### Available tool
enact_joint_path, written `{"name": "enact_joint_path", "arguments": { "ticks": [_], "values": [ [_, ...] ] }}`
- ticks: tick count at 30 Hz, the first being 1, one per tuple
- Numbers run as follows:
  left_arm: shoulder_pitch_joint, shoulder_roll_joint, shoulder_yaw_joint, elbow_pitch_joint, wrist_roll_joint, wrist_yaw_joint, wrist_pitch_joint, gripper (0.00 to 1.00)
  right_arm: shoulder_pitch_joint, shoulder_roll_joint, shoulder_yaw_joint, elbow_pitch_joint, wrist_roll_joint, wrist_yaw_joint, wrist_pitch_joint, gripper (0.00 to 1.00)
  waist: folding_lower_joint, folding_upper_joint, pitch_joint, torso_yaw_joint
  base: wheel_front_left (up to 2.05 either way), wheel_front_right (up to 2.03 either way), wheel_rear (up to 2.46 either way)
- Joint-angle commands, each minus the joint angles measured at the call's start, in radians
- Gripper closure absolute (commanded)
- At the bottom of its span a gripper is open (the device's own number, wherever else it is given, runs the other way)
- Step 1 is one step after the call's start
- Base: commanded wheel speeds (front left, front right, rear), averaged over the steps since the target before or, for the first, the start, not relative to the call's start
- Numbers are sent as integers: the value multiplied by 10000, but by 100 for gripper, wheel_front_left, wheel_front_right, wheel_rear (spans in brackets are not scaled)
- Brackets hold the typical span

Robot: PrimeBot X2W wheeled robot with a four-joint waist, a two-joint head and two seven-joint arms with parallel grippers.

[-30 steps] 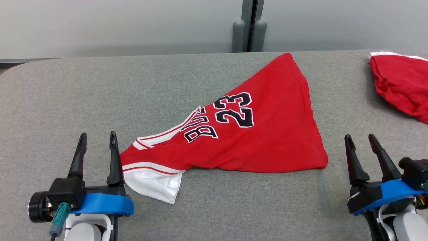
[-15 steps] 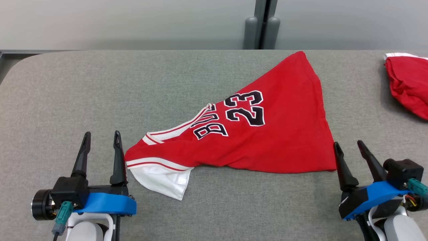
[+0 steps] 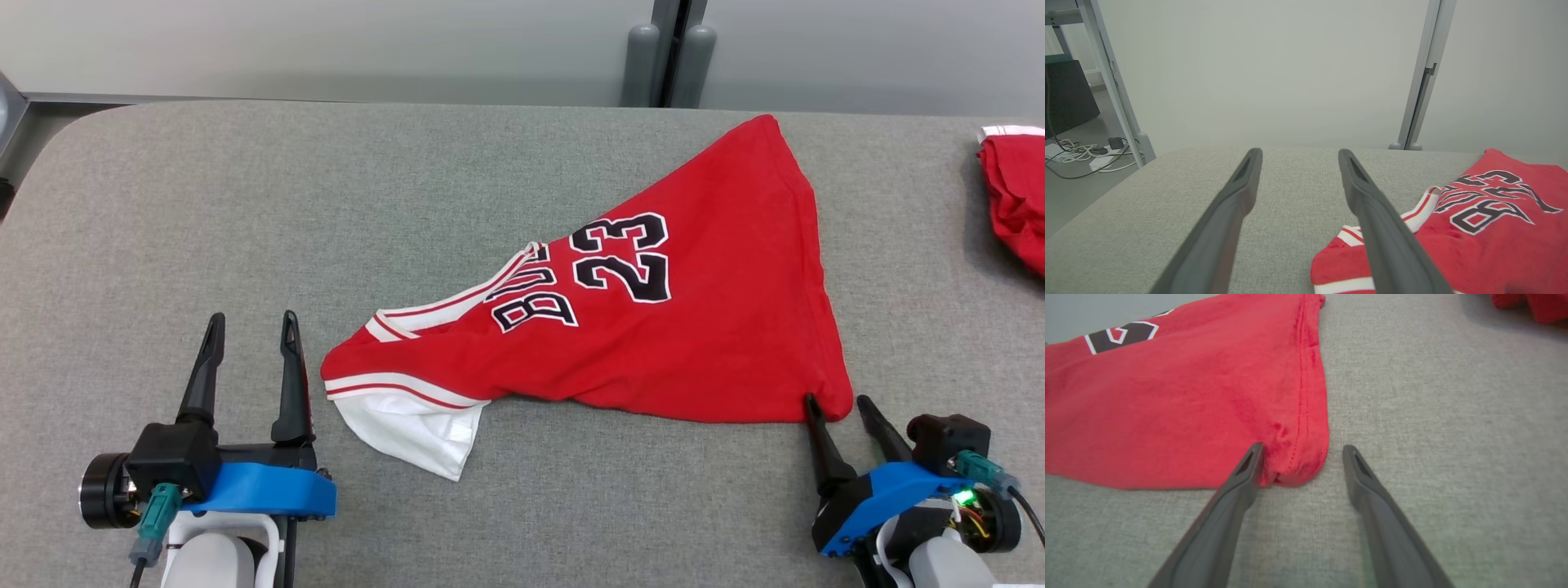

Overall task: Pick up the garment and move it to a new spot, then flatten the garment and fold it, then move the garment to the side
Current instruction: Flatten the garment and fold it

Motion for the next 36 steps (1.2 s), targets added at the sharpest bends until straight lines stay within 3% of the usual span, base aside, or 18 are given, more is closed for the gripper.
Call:
{"name": "enact_joint_path", "arguments": {
  "ticks": [1, 2, 3, 4, 11, 18, 24, 29, 30, 31, 32, 36],
  "values": [
    [-112, -16, -4, -5, 28, 12, -44, 0, -115, 32, 44, 159, 52, 6, -27, 29, 0, 0, -2, -10, 0, 0, 0],
    [-107, -16, 3, -3, 34, 27, -45, 0, -161, 52, 109, 336, 92, 6, -98, 75, 0, 0, -4, -20, 0, 0, 0],
    [-97, -18, -2, -4, 42, 41, -45, 0, -217, 65, 186, 466, 180, 6, -153, 96, 0, 0, -11, -33, 0, 0, 0],
    [-80, -17, 0, -9, 46, 54, -45, 0, -280, 79, 294, 579, 255, 6, -232, 100, 0, 0, -21, -57, 0, 0, 0],
    [9, -17, 40, 103, 34, 2, -45, 0, -521, -96, 977, 396, 468, 6, -805, 100, 0, 0, -232, -265, 0, 0, 0],
    [213, -18, -13, 170, -70, 55, -45, 0, 596, -377, 1591, -1837, 698, 4, -503, 100, 0, 0, -578, -481, 0, 0, 0],
    [296, -17, 21, 207, -65, 40, -45, 0, 2180, -501, 1170, -4098, 565, 4, 572, 100, 0, 0, -657, -619, 0, 0, 0],
    [281, -16, 52, 217, -44, 21, -45, 0, 3114, -299, 435, -4949, 479, 4, 1221, 100, 0, 0, -657, -695, 0, 0, 0],
    [278, -18, 51, 221, -42, 20, -45, 0, 3183, -260, 301, -4986, 463, 4, 1273, 87, 0, 0, -657, -710, 0, 0, 0],
    [281, -16, 44, 237, -41, 16, -44, 0, 3226, -227, 178, -4998, 414, 4, 1305, 60, 0, 0, -662, -721, 0, 0, 0],
    [285, -16, 35, 251, -39, 16, -44, 0, 3244, -181, 77, -4963, 374, 4, 1344, 0, 0, 0, -669, -729, 0, 0, 0],
    [313, -17, 24, 303, -18, 7, -45, 0, 2975, -28, -268, -5015, 235, 6, 1156, 0, 0, 0, -728, -738, 0, 0, 0]
  ]
}}
